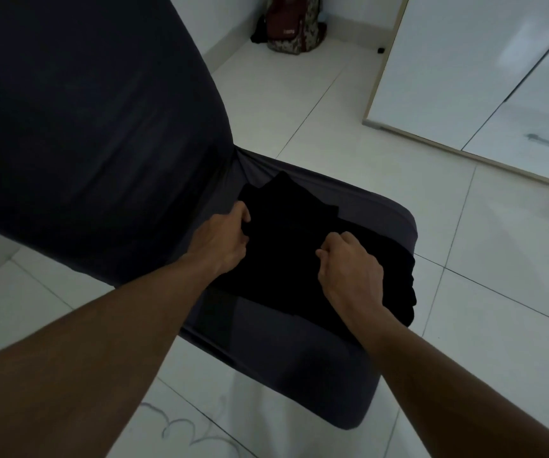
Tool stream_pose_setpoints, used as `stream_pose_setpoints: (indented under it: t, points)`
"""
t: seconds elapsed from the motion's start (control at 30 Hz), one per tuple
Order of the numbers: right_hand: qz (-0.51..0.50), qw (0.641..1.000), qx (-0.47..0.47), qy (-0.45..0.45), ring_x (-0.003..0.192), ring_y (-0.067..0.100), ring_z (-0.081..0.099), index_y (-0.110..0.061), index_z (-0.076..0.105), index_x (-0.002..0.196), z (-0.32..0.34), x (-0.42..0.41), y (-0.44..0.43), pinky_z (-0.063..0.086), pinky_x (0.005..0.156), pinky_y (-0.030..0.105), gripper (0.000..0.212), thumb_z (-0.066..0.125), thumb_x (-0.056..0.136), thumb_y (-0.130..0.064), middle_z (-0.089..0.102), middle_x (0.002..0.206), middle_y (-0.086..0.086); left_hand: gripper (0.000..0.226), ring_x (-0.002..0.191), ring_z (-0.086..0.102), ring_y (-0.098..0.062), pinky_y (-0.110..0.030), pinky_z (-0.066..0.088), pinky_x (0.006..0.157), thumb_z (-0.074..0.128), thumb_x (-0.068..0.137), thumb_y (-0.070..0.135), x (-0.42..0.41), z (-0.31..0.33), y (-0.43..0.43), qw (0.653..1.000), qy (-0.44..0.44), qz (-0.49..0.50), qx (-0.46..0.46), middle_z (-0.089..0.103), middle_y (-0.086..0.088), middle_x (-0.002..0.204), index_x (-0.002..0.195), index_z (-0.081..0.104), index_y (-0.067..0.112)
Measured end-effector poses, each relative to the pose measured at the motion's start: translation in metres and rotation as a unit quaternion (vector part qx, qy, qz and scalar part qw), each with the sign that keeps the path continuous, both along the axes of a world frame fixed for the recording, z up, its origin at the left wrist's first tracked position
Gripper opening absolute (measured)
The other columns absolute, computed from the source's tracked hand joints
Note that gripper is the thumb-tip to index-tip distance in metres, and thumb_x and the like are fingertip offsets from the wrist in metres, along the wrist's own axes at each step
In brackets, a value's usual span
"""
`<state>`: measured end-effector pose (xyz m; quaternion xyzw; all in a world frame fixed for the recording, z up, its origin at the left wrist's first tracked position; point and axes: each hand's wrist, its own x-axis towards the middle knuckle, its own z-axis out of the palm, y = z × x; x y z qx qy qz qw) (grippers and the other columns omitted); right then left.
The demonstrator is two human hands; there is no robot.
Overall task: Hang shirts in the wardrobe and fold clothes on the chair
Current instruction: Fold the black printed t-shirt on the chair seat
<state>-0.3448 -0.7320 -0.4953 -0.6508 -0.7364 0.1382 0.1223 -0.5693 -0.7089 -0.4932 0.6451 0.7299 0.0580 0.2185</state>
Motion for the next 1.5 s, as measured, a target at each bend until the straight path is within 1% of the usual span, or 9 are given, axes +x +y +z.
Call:
stream_pose_setpoints:
  t: [0.17,0.23,0.43,0.57,0.67,0.8,1.03,1.43,1.5]
  points:
    - [-0.023,1.000,-0.011,-0.018,0.065,0.019,0.050,-0.014,0.053,0.094,-0.002,0.001,0.004,0.028,0.046,0.030,0.004,0.053,0.099,-0.015,0.050,0.092,0.002,0.016,0.079,0.057,-0.018,-0.038,0.049,0.064,0.051,0.098,0.016,0.007,-0.001,-0.001,0.998,0.016,0.002,0.052,0.060,-0.001,0.098,0.112,0.044,0.021]
    - [-0.014,0.998,-0.031,-0.044,0.073,0.021,0.051,-0.014,0.052,0.107,-0.003,0.003,0.004,0.031,0.048,0.029,0.018,0.057,0.091,-0.008,0.050,0.101,0.005,0.019,0.088,0.055,-0.017,-0.035,0.047,0.066,0.055,0.098,0.021,0.009,-0.004,-0.006,0.997,0.034,-0.019,0.068,0.055,-0.001,0.108,0.116,0.047,0.019]
    - [0.181,0.969,-0.075,-0.149,0.105,0.028,0.054,-0.017,0.052,0.130,0.003,0.021,0.001,0.049,0.085,0.039,0.037,0.055,0.094,-0.026,0.052,0.121,0.009,0.043,0.127,0.049,-0.030,-0.043,0.046,0.100,0.048,0.101,0.040,0.005,-0.020,-0.047,0.981,0.142,-0.129,0.042,0.039,-0.014,0.153,0.140,0.051,0.022]
    - [0.237,0.958,-0.063,-0.146,0.103,0.025,0.053,-0.018,0.051,0.129,0.018,0.030,0.022,0.048,0.086,0.037,0.037,0.046,0.096,-0.034,0.052,0.119,0.006,0.045,0.130,0.050,-0.040,-0.055,0.044,0.105,0.064,0.093,0.028,0.011,-0.021,-0.072,0.983,0.172,-0.066,0.027,0.038,-0.024,0.153,0.137,0.057,0.020]
    - [0.322,0.936,-0.013,-0.143,0.116,0.032,0.052,-0.016,0.047,0.143,0.020,0.037,0.053,0.045,0.095,0.043,0.049,0.044,0.098,-0.036,0.051,0.132,0.012,0.048,0.144,0.035,-0.034,-0.056,0.028,0.116,0.032,0.101,0.036,0.035,-0.017,-0.080,0.987,0.159,-0.010,-0.004,0.037,-0.016,0.157,0.142,0.052,0.023]
    - [0.435,0.887,-0.077,-0.135,0.154,0.031,0.015,-0.019,0.020,0.161,0.010,0.036,0.109,0.015,0.124,0.049,0.058,0.026,0.108,-0.040,0.020,0.166,0.012,0.066,0.152,0.016,-0.028,-0.051,0.014,0.122,0.006,0.098,0.051,0.077,-0.015,-0.067,0.985,0.103,0.126,-0.050,0.022,-0.010,0.164,0.155,0.030,0.026]
    - [0.557,0.786,-0.141,-0.228,0.156,0.026,-0.010,-0.021,0.000,0.162,-0.009,0.029,0.160,-0.001,0.126,0.050,0.063,0.014,0.108,-0.048,-0.005,0.169,0.012,0.063,0.154,-0.008,-0.026,-0.056,0.002,0.122,0.018,0.104,0.050,0.146,-0.026,-0.049,0.943,0.079,0.299,-0.122,-0.005,-0.008,0.168,0.160,0.001,0.026]
    - [0.598,0.764,-0.159,-0.183,0.156,0.028,-0.005,-0.012,0.001,0.161,-0.011,0.019,0.153,-0.005,0.125,0.038,0.061,0.023,0.110,-0.037,-0.004,0.169,0.014,0.072,0.154,-0.009,-0.030,-0.070,-0.004,0.115,0.035,0.100,0.042,0.166,-0.020,-0.044,0.915,0.085,0.365,-0.151,-0.005,-0.007,0.168,0.159,-0.005,0.031]
    - [0.567,0.790,-0.191,-0.135,0.156,0.025,0.000,-0.014,0.010,0.161,-0.007,0.014,0.152,-0.002,0.125,0.038,0.057,0.024,0.110,-0.035,0.004,0.169,0.011,0.067,0.153,-0.009,-0.031,-0.069,-0.004,0.116,0.031,0.102,0.040,0.166,-0.016,-0.046,0.908,0.079,0.380,-0.159,-0.004,-0.007,0.168,0.159,-0.003,0.033]
